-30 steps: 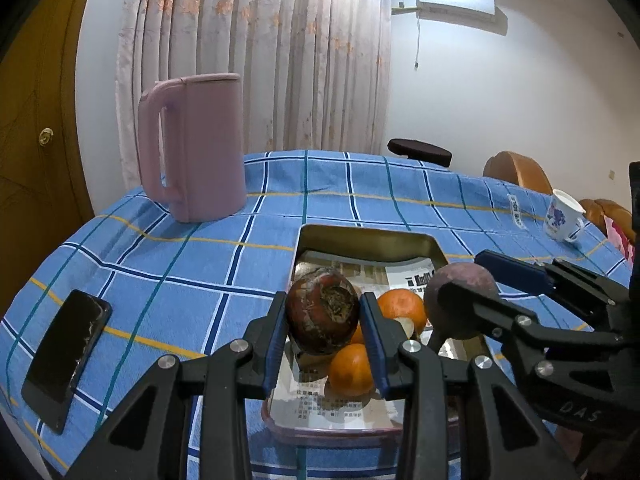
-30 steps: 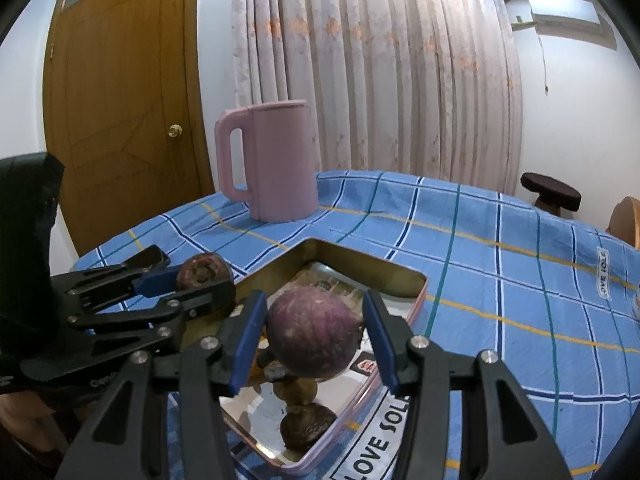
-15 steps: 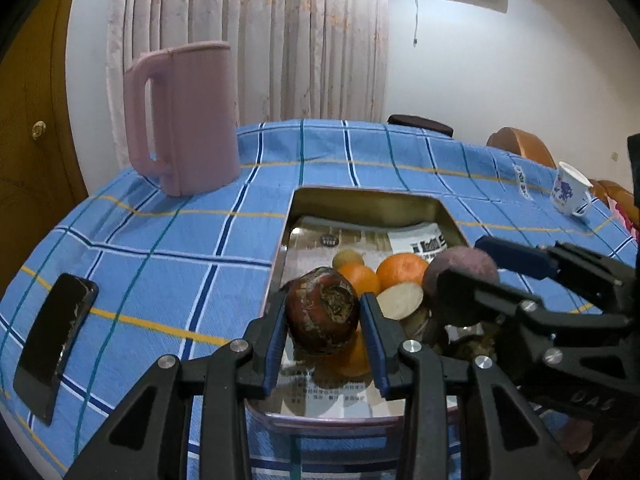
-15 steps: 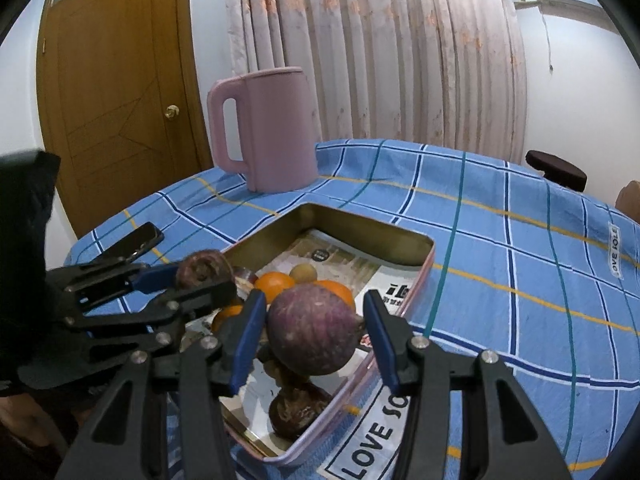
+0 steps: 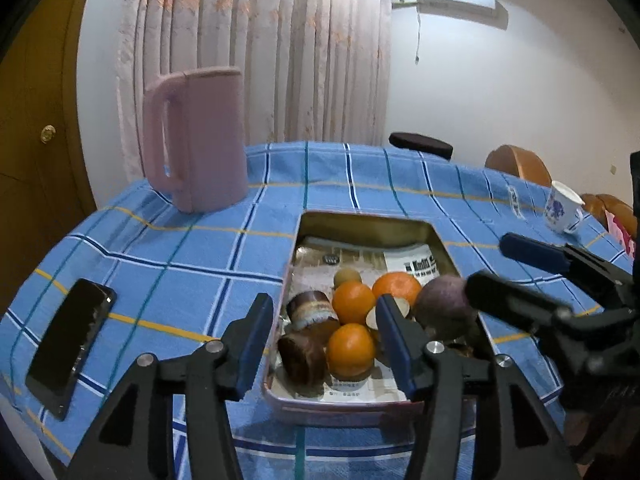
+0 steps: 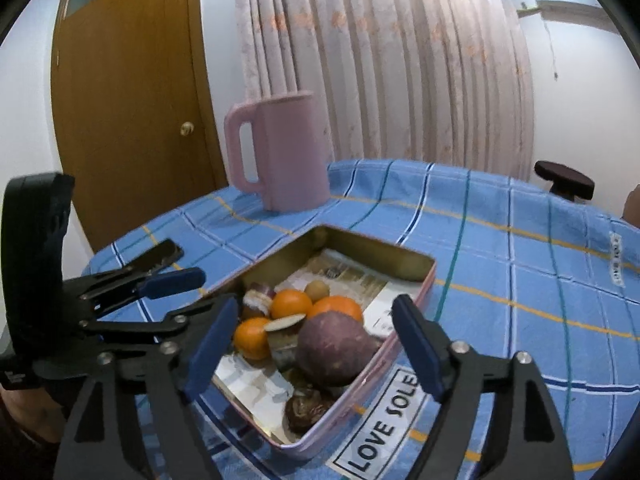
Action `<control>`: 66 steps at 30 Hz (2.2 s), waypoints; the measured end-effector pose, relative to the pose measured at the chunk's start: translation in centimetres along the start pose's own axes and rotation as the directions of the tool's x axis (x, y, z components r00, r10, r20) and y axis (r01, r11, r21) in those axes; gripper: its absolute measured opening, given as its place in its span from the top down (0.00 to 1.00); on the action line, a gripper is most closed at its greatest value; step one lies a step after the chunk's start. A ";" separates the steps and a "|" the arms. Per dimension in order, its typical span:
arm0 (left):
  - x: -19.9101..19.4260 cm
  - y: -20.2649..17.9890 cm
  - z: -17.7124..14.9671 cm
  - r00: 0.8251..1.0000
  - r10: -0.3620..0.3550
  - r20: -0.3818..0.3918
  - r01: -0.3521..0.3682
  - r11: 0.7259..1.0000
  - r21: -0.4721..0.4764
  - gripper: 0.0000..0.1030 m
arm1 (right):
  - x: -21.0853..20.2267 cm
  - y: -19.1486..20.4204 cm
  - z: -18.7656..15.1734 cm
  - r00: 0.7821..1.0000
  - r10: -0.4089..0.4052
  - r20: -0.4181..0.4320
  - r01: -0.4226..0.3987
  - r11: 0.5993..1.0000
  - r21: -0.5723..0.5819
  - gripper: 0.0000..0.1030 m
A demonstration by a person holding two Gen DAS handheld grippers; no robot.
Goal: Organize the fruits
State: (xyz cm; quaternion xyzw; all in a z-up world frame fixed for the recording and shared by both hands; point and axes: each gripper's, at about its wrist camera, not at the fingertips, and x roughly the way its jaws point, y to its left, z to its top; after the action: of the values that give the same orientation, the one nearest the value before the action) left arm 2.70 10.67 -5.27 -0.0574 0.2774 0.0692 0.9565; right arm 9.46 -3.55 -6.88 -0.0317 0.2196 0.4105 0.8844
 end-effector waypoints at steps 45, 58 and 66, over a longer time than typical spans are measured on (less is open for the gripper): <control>-3.1 -2.0 0.9 0.996 0.035 0.080 -0.036 0.999 0.016 0.34 | -6.5 -2.0 -0.2 0.973 -0.200 0.113 0.196 0.979 0.048 0.00; -2.7 -2.0 0.9 0.998 0.029 0.059 -0.029 1.000 0.006 0.34 | -6.4 -1.5 -0.4 0.975 -0.195 0.108 0.192 0.981 0.030 0.00; -2.8 -2.1 1.1 0.997 0.044 0.065 -0.043 0.999 -0.014 0.34 | -6.8 -1.3 -0.7 0.973 -0.197 0.122 0.196 0.980 0.018 0.00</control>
State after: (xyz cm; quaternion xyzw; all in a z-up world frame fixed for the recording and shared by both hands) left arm 1.27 8.52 -2.70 -0.0550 0.2467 0.0936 0.9630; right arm 6.31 -9.41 -4.82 -0.0254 0.1613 0.3217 0.9327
